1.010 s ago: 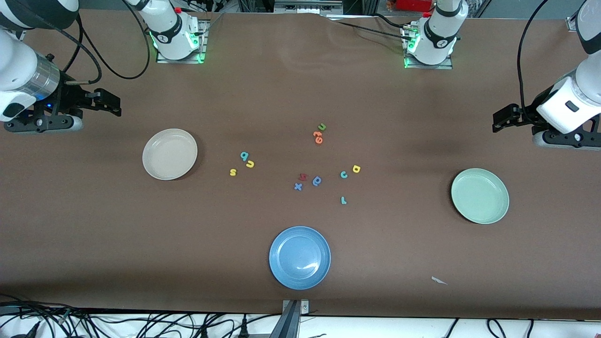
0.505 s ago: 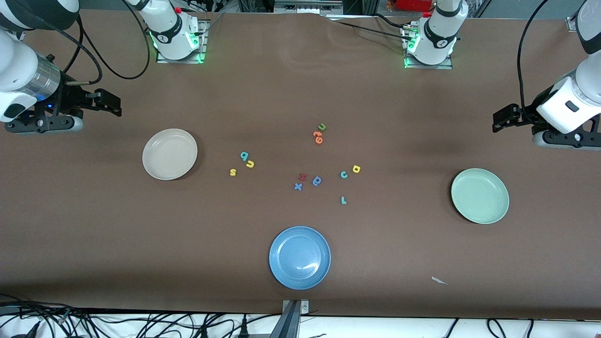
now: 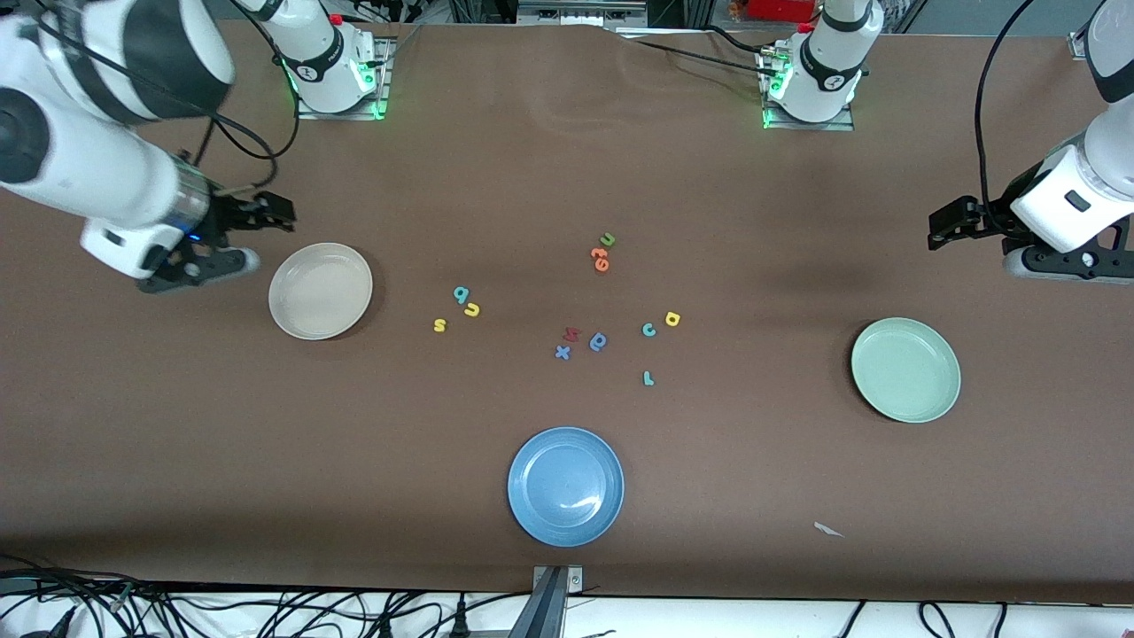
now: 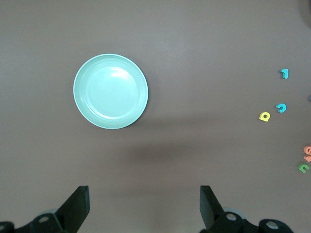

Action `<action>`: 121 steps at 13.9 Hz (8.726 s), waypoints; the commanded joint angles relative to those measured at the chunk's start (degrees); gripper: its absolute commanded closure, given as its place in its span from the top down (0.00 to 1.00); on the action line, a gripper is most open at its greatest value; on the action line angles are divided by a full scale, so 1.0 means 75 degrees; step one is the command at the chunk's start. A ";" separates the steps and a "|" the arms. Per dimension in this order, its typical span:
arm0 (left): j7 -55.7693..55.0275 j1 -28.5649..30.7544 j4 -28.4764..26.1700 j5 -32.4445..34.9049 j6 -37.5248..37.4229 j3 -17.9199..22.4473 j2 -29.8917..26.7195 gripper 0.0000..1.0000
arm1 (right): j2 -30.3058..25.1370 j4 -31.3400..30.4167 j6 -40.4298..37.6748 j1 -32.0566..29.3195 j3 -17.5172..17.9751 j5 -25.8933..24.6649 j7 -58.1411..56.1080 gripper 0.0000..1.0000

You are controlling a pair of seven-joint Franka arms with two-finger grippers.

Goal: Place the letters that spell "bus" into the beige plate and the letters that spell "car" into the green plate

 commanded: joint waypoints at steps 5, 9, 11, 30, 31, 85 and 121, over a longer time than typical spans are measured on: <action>-0.0375 -0.0209 -0.0033 0.0124 0.0819 -0.0782 0.1081 1.00 | 0.0775 -0.2162 0.3956 0.0812 0.0190 0.0112 0.0318 0.94; -0.1839 -0.0221 -0.0875 0.0148 0.2832 -0.1768 0.1890 1.00 | 0.1853 -0.2140 0.5458 0.1479 0.0296 0.0101 0.2457 0.73; -0.2122 -0.0268 -0.1146 0.0194 0.3549 -0.2050 0.2323 1.00 | 0.2181 -0.2140 0.5962 0.1924 0.0320 0.0100 0.3644 0.68; -0.4432 -0.1686 -0.1299 0.1859 0.5697 -0.2063 0.4669 0.88 | 0.2945 -0.2211 0.6504 0.2242 0.0156 -0.0122 0.4176 0.22; -0.4443 -0.1698 -0.1299 0.1859 0.5755 -0.2063 0.4692 0.86 | 0.2945 -0.2211 0.6492 0.2242 0.0167 -0.0122 0.4176 0.13; 0.0506 0.2218 -0.0514 0.2612 0.4021 -0.2354 0.4142 1.00 | 0.1397 -0.2459 0.4769 0.3414 -0.3210 0.0065 0.2238 0.99; -0.7268 -0.2377 -0.0303 0.1695 0.5955 -0.1969 0.5361 0.37 | 0.1599 -0.2863 0.4406 0.3848 -0.3840 0.0722 0.1635 0.03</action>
